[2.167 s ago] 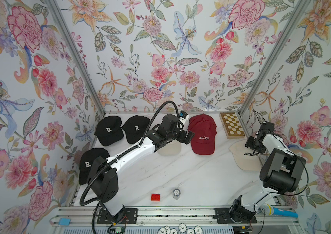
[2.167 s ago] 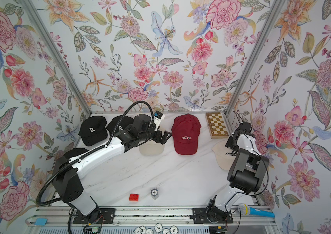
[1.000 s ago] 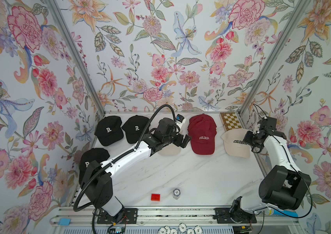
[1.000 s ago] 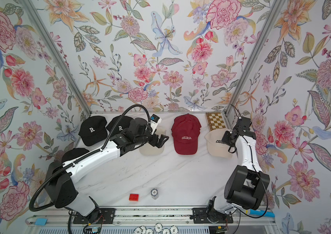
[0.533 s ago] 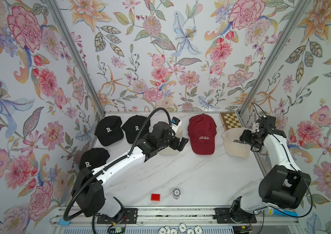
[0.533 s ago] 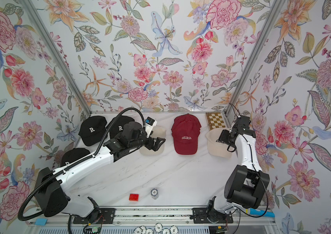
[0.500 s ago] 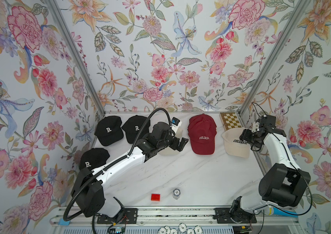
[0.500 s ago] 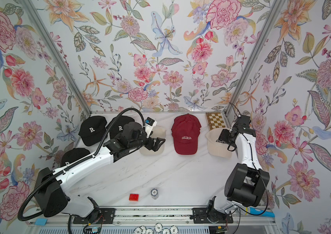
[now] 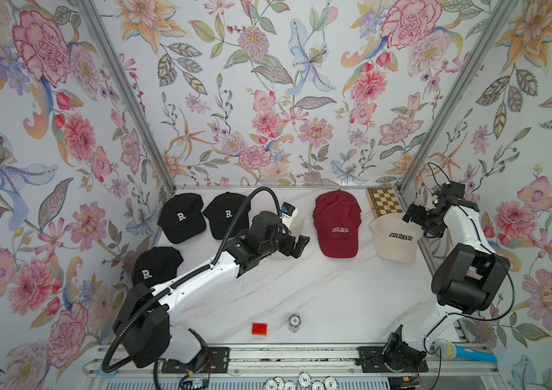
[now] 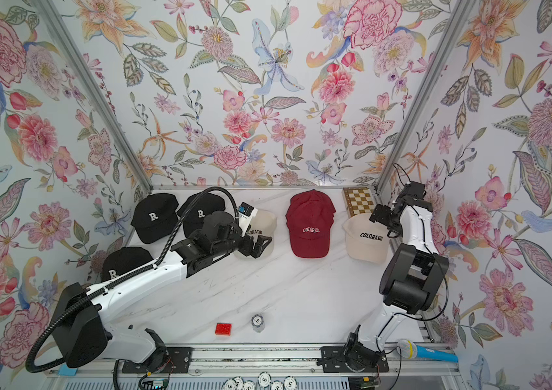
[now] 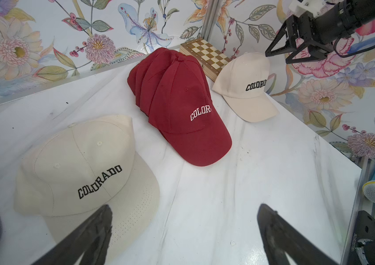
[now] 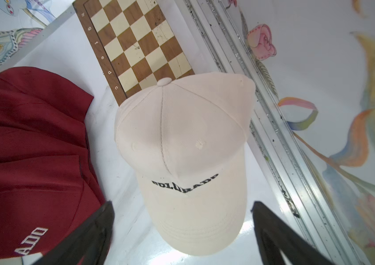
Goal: Stack the baseball caps by color
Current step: Pick up the baseball cap from the center of the board.
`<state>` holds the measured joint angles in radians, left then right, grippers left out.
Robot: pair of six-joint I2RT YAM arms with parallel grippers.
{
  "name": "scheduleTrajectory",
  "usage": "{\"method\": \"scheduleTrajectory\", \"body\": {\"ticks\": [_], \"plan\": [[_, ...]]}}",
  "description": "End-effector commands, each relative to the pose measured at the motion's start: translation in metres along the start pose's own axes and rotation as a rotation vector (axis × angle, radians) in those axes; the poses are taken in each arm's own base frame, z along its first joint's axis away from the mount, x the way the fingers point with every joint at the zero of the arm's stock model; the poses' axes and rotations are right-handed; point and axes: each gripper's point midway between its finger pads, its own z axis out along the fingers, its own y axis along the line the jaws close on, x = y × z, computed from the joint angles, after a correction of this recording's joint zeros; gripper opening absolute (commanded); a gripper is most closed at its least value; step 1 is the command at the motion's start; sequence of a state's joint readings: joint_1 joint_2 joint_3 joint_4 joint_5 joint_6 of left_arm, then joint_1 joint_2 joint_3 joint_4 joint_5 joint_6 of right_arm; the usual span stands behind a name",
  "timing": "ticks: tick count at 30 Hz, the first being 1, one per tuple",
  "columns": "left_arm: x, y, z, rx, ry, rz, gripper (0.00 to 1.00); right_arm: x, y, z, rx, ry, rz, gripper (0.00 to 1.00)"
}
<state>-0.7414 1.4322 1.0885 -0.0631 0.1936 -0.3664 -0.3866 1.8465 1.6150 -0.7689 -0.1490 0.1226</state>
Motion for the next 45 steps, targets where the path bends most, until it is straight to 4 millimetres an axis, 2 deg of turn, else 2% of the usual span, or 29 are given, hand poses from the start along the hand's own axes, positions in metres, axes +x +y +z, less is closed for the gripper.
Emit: {"method": "scheduleTrajectory", "body": {"ticks": [1, 9, 17, 28, 33, 34, 35, 37, 40, 41, 45], "plan": [[-0.008, 0.013, 0.005, -0.038, -0.025, -0.003, 1.0, -0.001, 0.004, 0.003, 0.015, 0.031, -0.029, 0.95], [-0.015, 0.026, 0.017, -0.038, -0.025, -0.018, 1.0, 0.001, 0.012, 0.026, 0.029, 0.085, -0.068, 0.96], [-0.014, 0.029, 0.02, -0.041, -0.022, -0.034, 1.0, 0.009, 0.011, 0.045, 0.035, 0.128, -0.074, 0.95], [-0.009, 0.033, 0.022, -0.052, -0.013, -0.055, 1.0, 0.009, 0.006, 0.063, 0.065, 0.152, -0.093, 0.9], [-0.008, 0.038, 0.021, -0.067, -0.005, -0.063, 1.0, 0.008, 0.007, 0.075, 0.064, 0.164, -0.099, 0.82], [-0.008, 0.038, 0.021, -0.07, -0.003, -0.064, 1.0, 0.009, 0.008, 0.079, 0.065, 0.171, -0.102, 0.79], [-0.008, 0.039, 0.02, -0.074, -0.001, -0.066, 1.0, 0.009, 0.009, 0.083, 0.063, 0.177, -0.106, 0.67], [-0.009, 0.04, 0.02, -0.08, 0.003, -0.068, 1.0, 0.011, 0.011, 0.087, 0.073, 0.183, -0.118, 0.37], [-0.012, 0.041, 0.019, -0.089, 0.005, -0.069, 1.0, 0.015, 0.014, 0.083, 0.082, 0.186, -0.142, 0.12], [-0.013, 0.041, 0.018, -0.09, 0.006, -0.07, 1.0, 0.017, 0.014, 0.078, 0.086, 0.186, -0.143, 0.0], [-0.014, 0.041, 0.017, -0.09, 0.002, -0.076, 1.0, 0.027, 0.015, 0.063, 0.081, 0.189, -0.146, 0.0]]}}
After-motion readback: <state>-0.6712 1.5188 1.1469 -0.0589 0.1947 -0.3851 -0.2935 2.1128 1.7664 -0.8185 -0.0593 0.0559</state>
